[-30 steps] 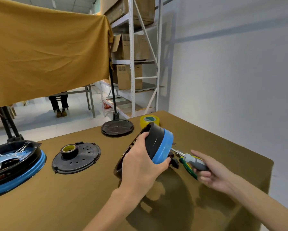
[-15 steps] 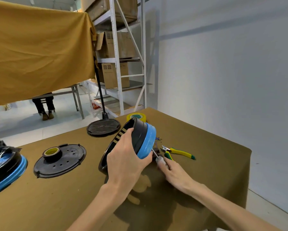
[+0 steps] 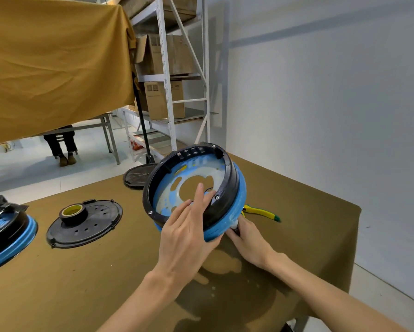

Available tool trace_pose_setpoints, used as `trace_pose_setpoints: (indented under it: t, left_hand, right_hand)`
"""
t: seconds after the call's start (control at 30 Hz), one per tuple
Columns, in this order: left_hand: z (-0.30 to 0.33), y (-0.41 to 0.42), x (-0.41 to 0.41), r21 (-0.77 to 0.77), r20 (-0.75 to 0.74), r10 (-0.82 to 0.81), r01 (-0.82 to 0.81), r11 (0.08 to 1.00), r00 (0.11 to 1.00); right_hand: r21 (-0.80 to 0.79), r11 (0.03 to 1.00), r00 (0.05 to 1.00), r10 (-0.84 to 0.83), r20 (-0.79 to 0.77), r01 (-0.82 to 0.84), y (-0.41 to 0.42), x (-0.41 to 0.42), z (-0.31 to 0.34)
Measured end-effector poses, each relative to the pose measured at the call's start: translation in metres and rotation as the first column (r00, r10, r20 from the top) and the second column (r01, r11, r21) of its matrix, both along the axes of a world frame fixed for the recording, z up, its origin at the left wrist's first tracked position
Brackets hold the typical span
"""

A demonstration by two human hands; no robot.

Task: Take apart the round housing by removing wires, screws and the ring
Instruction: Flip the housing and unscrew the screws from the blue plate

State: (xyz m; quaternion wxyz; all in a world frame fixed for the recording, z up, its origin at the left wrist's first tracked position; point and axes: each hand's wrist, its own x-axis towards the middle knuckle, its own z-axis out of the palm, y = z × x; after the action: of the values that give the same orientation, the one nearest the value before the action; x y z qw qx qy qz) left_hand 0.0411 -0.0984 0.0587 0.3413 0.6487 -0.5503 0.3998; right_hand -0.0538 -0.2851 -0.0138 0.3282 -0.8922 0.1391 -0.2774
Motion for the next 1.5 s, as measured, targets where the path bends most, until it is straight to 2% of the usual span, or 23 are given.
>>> trace_pose_setpoints:
  t: [0.23, 0.3, 0.33, 0.4, 0.47, 0.6, 0.67, 0.73, 0.9, 0.97, 1.13, 1.27, 1.4, 1.5]
  left_hand:
    - [0.000, 0.002, 0.005, 0.018, 0.015, -0.046, 0.045, 0.999, 0.999]
    - [0.008, 0.007, 0.010, 0.025, -0.076, -0.072, 0.074, 0.997, 0.994]
    - [0.016, 0.010, 0.013, 0.028, -0.186, -0.096, 0.103, 0.994, 0.978]
    - [0.036, 0.018, 0.020, -0.011, -0.431, -0.163, 0.175, 0.984, 0.887]
    - [0.054, 0.023, 0.031, -0.146, -0.590, -0.223, 0.169, 0.975, 0.776]
    - [0.075, 0.033, 0.052, -0.306, -0.831, -0.302, 0.070, 0.950, 0.467]
    - [0.077, 0.039, 0.059, -0.324, -0.891, -0.323, 0.051, 0.945, 0.320]
    - [0.077, 0.045, 0.064, -0.312, -0.925, -0.311, 0.031, 0.950, 0.218]
    - [0.053, 0.057, 0.068, -0.171, -0.985, -0.172, 0.039, 0.984, 0.021]
    - [0.040, 0.059, 0.068, -0.144, -0.988, -0.139, 0.058, 0.988, -0.072]
    - [0.013, 0.071, 0.074, -0.152, -0.961, -0.105, 0.173, 0.973, -0.256]
    - [-0.005, 0.082, 0.084, -0.143, -0.914, -0.029, 0.254, 0.957, -0.404]
    - [-0.021, 0.083, 0.092, -0.202, -0.863, -0.068, 0.217, 0.955, -0.500]
    - [-0.031, 0.081, 0.095, -0.196, -0.863, -0.065, 0.214, 0.957, -0.501]
  right_hand:
    - [-0.006, 1.000, 0.999, 0.020, -0.038, -0.020, 0.001, -0.005, 0.009]
    - [-0.029, 1.000, 0.997, 0.005, -0.081, -0.007, 0.003, -0.007, 0.018]
    - [-0.053, 0.999, 0.995, 0.002, -0.099, -0.007, 0.005, -0.008, 0.026]
    - [-0.117, 0.992, 0.993, 0.022, -0.116, -0.036, 0.010, -0.010, 0.046]
    - [-0.137, 0.987, 0.991, 0.068, -0.119, -0.084, 0.016, -0.011, 0.073]
    - [-0.020, 0.994, 0.994, 0.112, -0.020, -0.112, 0.021, -0.010, 0.132]
    - [0.015, 0.992, 0.992, 0.127, 0.017, -0.127, 0.022, -0.010, 0.154]
    - [0.043, 0.990, 0.985, 0.132, 0.107, -0.137, 0.024, -0.007, 0.169]
    - [0.165, 0.980, 0.899, 0.025, 0.437, -0.108, 0.038, 0.014, 0.181]
    - [0.129, 0.987, 0.886, 0.027, 0.463, -0.097, 0.049, 0.029, 0.180]
    - [-0.160, 0.981, 0.951, 0.151, 0.269, -0.110, 0.077, 0.068, 0.181]
    - [-0.383, 0.922, 0.986, 0.116, 0.121, -0.061, 0.097, 0.096, 0.189]
    - [-0.417, 0.908, 0.999, 0.041, 0.001, -0.037, 0.106, 0.121, 0.198]
    - [-0.357, 0.924, 0.983, 0.084, -0.163, -0.138, 0.106, 0.134, 0.203]
